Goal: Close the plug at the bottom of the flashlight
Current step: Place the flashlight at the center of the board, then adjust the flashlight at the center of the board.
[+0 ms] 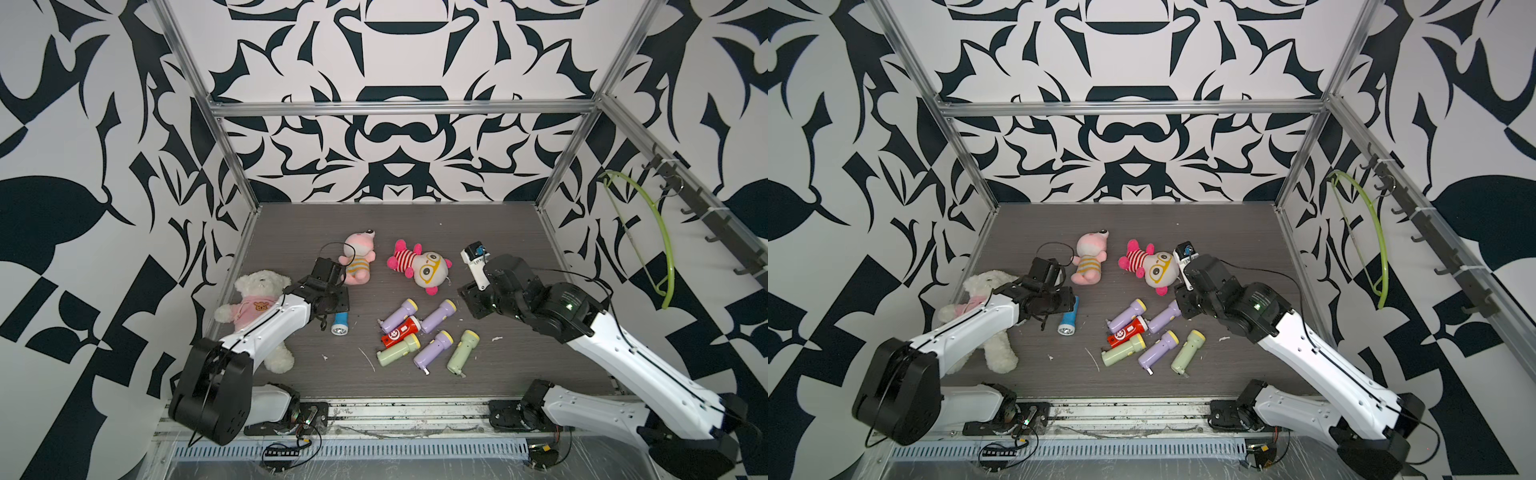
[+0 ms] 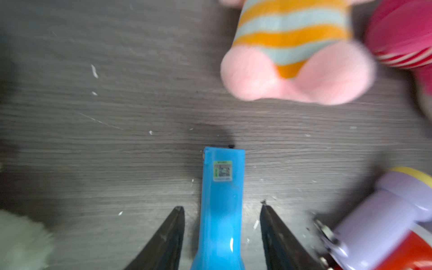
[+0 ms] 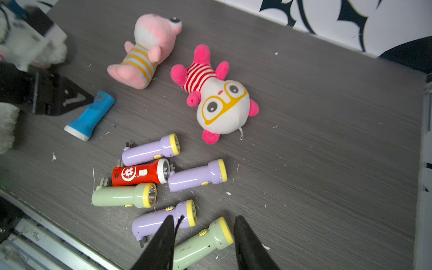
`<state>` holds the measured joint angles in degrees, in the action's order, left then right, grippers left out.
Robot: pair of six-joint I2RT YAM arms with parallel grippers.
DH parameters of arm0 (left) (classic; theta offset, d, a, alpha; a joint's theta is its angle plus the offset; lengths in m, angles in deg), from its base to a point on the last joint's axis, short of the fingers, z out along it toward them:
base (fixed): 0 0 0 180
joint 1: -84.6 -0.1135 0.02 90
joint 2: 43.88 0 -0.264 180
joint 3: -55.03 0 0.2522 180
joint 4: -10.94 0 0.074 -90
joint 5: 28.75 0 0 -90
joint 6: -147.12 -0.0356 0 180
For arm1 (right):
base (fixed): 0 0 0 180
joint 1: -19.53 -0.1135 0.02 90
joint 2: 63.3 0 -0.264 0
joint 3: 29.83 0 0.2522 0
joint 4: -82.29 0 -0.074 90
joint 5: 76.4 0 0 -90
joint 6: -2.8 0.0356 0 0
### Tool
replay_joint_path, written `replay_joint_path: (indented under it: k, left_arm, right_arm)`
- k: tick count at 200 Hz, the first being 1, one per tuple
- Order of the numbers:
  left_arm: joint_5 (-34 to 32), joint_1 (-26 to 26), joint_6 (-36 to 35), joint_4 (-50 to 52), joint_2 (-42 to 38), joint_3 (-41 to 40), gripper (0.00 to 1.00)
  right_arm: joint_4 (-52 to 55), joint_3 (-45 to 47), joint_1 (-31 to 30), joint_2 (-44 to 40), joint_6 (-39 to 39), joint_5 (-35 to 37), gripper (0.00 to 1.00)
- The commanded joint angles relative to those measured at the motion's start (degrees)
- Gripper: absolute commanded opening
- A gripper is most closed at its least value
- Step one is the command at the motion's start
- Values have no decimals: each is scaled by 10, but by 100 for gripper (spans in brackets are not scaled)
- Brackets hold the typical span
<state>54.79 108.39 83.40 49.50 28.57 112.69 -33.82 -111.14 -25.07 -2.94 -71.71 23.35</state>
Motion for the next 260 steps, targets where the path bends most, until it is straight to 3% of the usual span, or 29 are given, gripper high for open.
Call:
replay_joint_path:
  k: [1, 32, 76, 114, 127, 137, 147, 206, 260]
  left_arm:
    - [23, -1, 3, 26, -50, 18, 54]
    - [94, 9, 10, 11, -82, 10, 51]
    - [133, 45, -10, 7, -64, 7, 45]
    - [236, 53, -2, -48, -53, -15, 45]
    - [254, 57, 3, -59, -49, -21, 44]
    - [256, 63, 5, -61, -47, -25, 42]
    - [255, 71, 8, -64, -47, -29, 42]
    - [244, 108, 19, -77, -10, -40, 42]
    - [227, 109, 30, -76, 25, -50, 41]
  right_arm:
    - [-36, 12, 1, 14, -8, -88, 53]
    - [-85, 37, 2, 26, 17, -81, 57]
    - [-98, 57, -4, 89, 31, -97, 50]
    - [-109, 24, -42, 184, 1, -90, 48]
    - [-112, -3, -49, 221, -11, -86, 40]
    - [-117, -23, -50, 248, -18, -90, 20]
    - [-121, -41, -50, 273, -26, -97, 12]
    - [-142, -81, -52, 361, -38, -156, 0]
    - [-153, -77, -73, 412, -25, -157, 0]
